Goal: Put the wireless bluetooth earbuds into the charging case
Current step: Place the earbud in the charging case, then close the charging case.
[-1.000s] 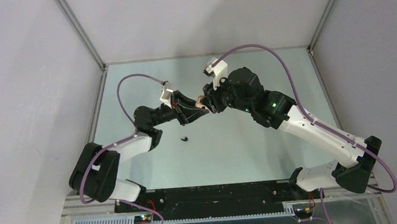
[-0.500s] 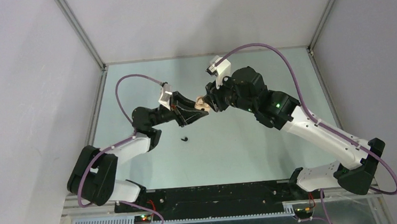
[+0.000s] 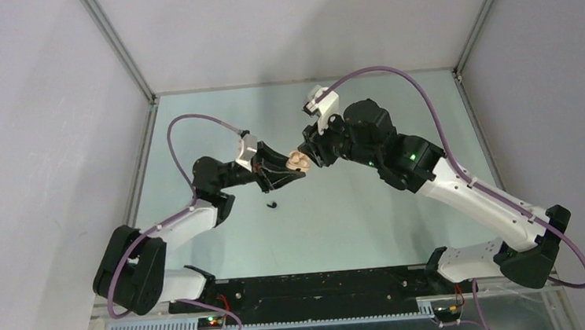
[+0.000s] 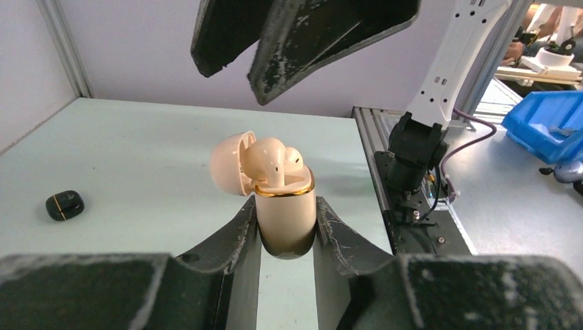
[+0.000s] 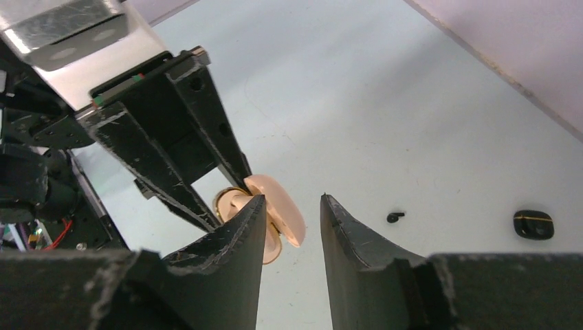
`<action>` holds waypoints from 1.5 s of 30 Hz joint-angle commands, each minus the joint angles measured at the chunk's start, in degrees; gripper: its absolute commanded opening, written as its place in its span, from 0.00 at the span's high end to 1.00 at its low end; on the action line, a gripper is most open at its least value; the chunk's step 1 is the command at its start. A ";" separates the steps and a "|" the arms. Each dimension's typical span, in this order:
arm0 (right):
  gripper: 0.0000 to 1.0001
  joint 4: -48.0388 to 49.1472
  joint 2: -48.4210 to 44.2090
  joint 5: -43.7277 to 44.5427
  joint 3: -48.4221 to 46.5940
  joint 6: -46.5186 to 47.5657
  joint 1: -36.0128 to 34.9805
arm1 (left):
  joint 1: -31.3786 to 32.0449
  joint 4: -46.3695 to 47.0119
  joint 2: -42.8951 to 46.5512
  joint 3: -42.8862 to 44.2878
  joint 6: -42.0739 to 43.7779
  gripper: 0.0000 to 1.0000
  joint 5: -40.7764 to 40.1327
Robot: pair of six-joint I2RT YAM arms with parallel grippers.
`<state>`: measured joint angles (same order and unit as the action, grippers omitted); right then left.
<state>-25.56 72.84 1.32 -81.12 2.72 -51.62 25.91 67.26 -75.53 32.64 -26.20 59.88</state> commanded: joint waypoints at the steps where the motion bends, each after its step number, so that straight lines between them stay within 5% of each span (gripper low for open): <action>1: 0.61 0.04 -0.15 -3.24 -1.59 4.28 -1.78 | -0.73 -6.76 3.55 0.19 9.23 0.96 2.60; 10: 0.60 -1.05 1.86 -2.58 -1.19 9.97 -3.27 | -2.08 -27.73 8.62 3.23 24.49 0.96 6.37; 24: 0.61 -3.10 2.59 -3.80 -0.34 14.32 -4.10 | -2.52 -44.17 12.62 5.78 38.10 0.96 7.44; 30: 0.61 -0.44 0.79 -2.41 0.97 12.95 -1.88 | -2.24 -73.84 13.12 12.46 59.90 0.95 8.20; 39: 0.60 -4.25 6.76 -5.15 1.06 15.96 -2.73 | -2.25 -73.83 13.74 12.82 59.45 0.95 8.13; 45: 0.60 -11.47 5.90 -17.31 -0.97 19.19 -3.92 | -2.31 -68.87 13.79 11.76 55.27 0.95 6.87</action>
<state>-32.01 80.40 -6.42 -79.85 19.31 -54.83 23.70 -5.63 -63.05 43.92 30.87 66.81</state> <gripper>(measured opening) 0.402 0.317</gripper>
